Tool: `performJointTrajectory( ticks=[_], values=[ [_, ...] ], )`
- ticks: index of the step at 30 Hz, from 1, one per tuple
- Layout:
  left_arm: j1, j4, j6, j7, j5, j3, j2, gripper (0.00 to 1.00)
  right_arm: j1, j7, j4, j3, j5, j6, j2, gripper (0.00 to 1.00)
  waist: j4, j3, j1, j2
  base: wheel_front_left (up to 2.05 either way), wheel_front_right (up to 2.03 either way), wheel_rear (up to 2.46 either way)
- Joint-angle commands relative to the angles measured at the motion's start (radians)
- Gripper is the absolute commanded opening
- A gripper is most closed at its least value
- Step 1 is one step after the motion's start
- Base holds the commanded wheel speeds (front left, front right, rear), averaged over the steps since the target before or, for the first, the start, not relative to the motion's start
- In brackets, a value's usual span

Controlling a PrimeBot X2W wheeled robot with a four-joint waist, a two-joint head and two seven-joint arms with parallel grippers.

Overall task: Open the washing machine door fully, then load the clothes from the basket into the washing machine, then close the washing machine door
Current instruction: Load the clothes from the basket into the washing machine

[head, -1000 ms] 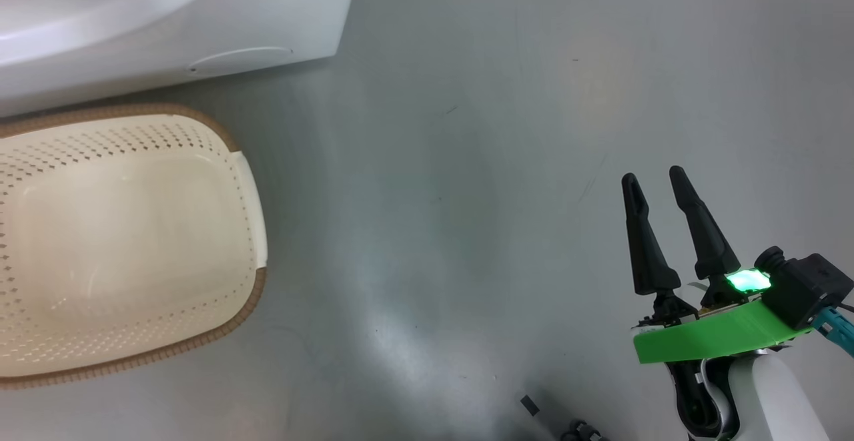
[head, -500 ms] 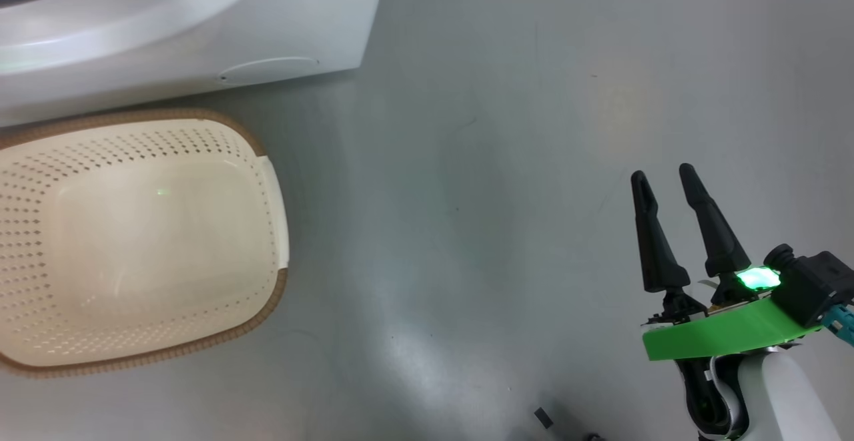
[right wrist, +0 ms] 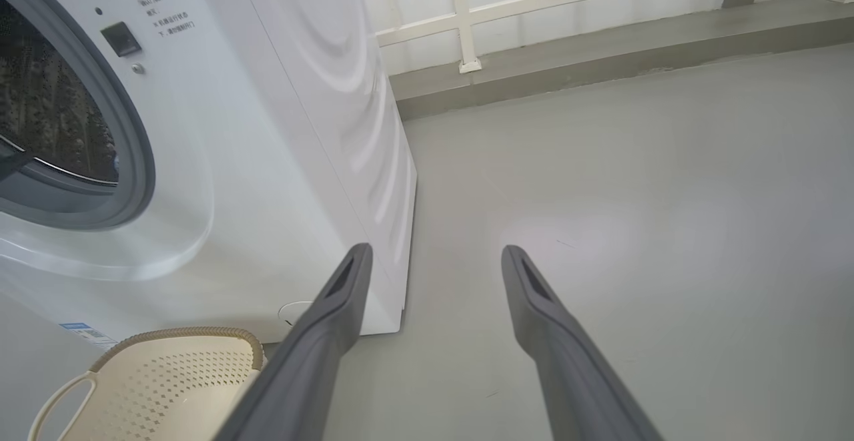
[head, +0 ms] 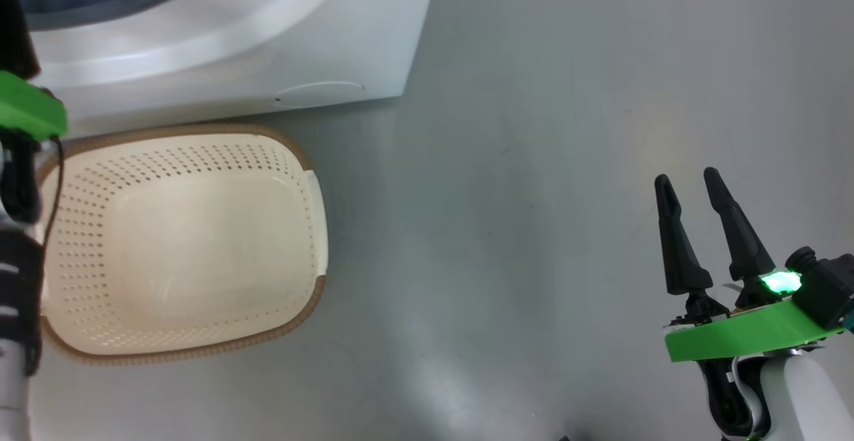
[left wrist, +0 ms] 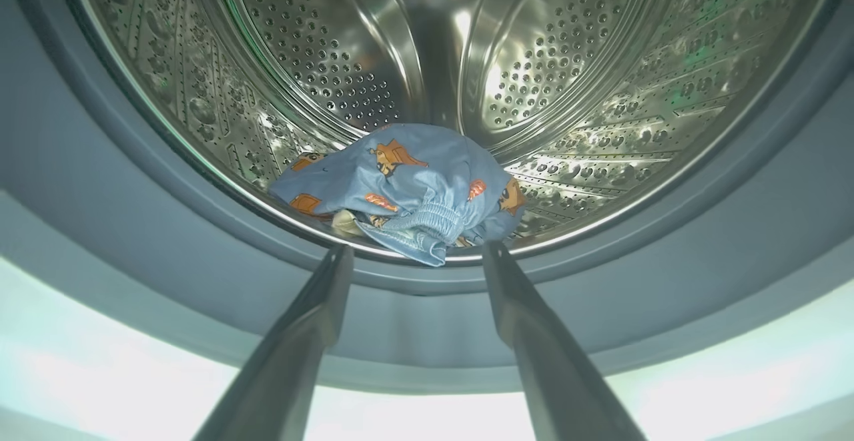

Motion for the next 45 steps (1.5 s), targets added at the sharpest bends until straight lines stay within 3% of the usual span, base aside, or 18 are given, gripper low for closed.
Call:
performJointTrajectory(
  ticks=[1, 20, 45],
  values=[
    [0.036, -0.040, -0.001, -0.002, 0.014, 0.030, 0.038, 1.00, 0.029, -0.005, -0.019, 0.010, -0.005, 0.003, -0.017, 1.00, 0.025, -0.029, 0.0000, 0.0000, 0.00, 0.00, 0.00],
    [0.387, -0.216, -0.002, -0.002, 0.034, 0.086, -0.025, 1.00, 0.123, -0.005, 0.004, -0.020, 0.003, 0.003, -0.086, 1.00, 0.100, -0.211, 0.0000, 0.0000, 0.00, 0.00, 0.00],
    [0.765, -0.419, -0.002, -0.002, 0.055, 0.168, -0.058, 1.00, 0.258, -0.005, 0.019, -0.041, 0.022, 0.003, -0.130, 1.00, 0.118, -0.388, 0.0000, 0.0000, 0.00, 0.00, 0.00]
  ],
)
